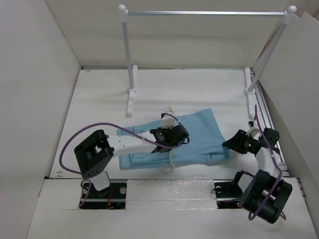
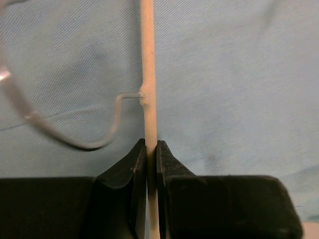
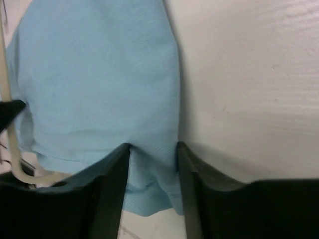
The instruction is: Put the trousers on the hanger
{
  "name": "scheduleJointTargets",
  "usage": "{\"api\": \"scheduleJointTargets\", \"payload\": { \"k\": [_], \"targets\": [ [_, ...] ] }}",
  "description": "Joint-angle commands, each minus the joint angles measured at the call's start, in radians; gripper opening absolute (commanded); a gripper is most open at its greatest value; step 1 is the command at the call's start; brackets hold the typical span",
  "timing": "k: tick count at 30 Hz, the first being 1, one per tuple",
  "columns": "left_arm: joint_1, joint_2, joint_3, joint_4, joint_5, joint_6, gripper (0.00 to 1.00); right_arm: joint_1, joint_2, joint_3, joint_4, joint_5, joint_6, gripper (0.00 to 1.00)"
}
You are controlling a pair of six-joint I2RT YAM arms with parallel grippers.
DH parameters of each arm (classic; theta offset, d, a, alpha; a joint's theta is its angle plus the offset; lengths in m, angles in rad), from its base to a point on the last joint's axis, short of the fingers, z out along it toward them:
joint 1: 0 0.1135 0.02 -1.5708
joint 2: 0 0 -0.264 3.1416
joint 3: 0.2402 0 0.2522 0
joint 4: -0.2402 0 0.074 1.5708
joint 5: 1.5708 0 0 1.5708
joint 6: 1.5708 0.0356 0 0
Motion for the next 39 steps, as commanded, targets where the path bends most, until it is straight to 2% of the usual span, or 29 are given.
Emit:
{"api": "scheduleJointTargets", "payload": {
  "k": [1,3,4,6,7,10,13,15,16,17,18,21,24,26,31,33,39],
  "targets": [
    [0.008,-0.078,0.100,-0.098,-0.001,0.022,0.00,0.066,-0.019,0.066,0.068,0.009,0.025,0.52],
    [0.008,-0.086,0.137,-0.123,-0.005,0.015,0.00,0.115,-0.030,0.089,0.094,0.035,0.051,0.60],
    [0.008,-0.092,0.146,-0.132,-0.007,0.008,0.00,0.179,-0.039,0.132,0.100,0.055,0.104,0.68],
    [0.017,-0.103,0.169,-0.153,-0.021,-0.002,0.00,0.253,-0.090,0.184,0.117,0.135,0.151,0.73],
    [0.017,-0.106,0.178,-0.160,-0.025,-0.004,0.00,0.335,-0.102,0.248,0.122,0.166,0.195,0.78],
    [0.026,-0.129,0.235,-0.190,-0.035,0.013,0.00,0.457,-0.119,0.356,0.134,0.228,0.241,0.79],
    [0.026,-0.138,0.359,-0.261,-0.067,0.048,0.00,0.616,-0.119,0.497,0.078,0.234,0.254,0.79],
    [0.026,-0.129,0.552,-0.366,-0.103,0.073,0.00,0.805,-0.136,0.589,0.058,0.278,0.302,0.79],
    [0.026,-0.123,0.553,-0.367,-0.119,0.076,0.00,0.806,-0.136,0.589,0.064,0.291,0.332,0.79],
    [0.026,-0.117,0.655,-0.424,-0.133,0.082,0.00,0.851,-0.151,0.602,0.085,0.303,0.364,0.79],
    [0.026,-0.108,0.707,-0.442,-0.140,0.105,0.00,0.950,-0.159,0.617,0.126,0.346,0.396,0.79],
    [0.026,-0.092,0.859,-0.486,-0.166,0.142,0.00,1.112,-0.159,0.686,0.151,0.447,0.485,0.80],
    [0.026,-0.076,0.950,-0.503,-0.179,0.171,0.00,1.195,-0.141,0.720,0.215,0.510,0.556,0.82],
    [0.026,-0.071,0.973,-0.503,-0.183,0.183,0.00,1.223,-0.125,0.735,0.258,0.490,0.606,0.83],
    [0.026,-0.075,0.952,-0.454,-0.173,0.199,0.00,1.261,-0.089,0.663,0.416,0.472,0.721,0.84],
    [0.036,-0.074,0.949,-0.445,-0.164,0.211,0.00,1.270,-0.078,0.628,0.529,0.437,0.755,0.84],
    [0.036,-0.074,0.920,-0.419,-0.145,0.226,0.00,1.335,-0.035,0.582,0.545,0.490,0.785,0.83]
  ]
}}
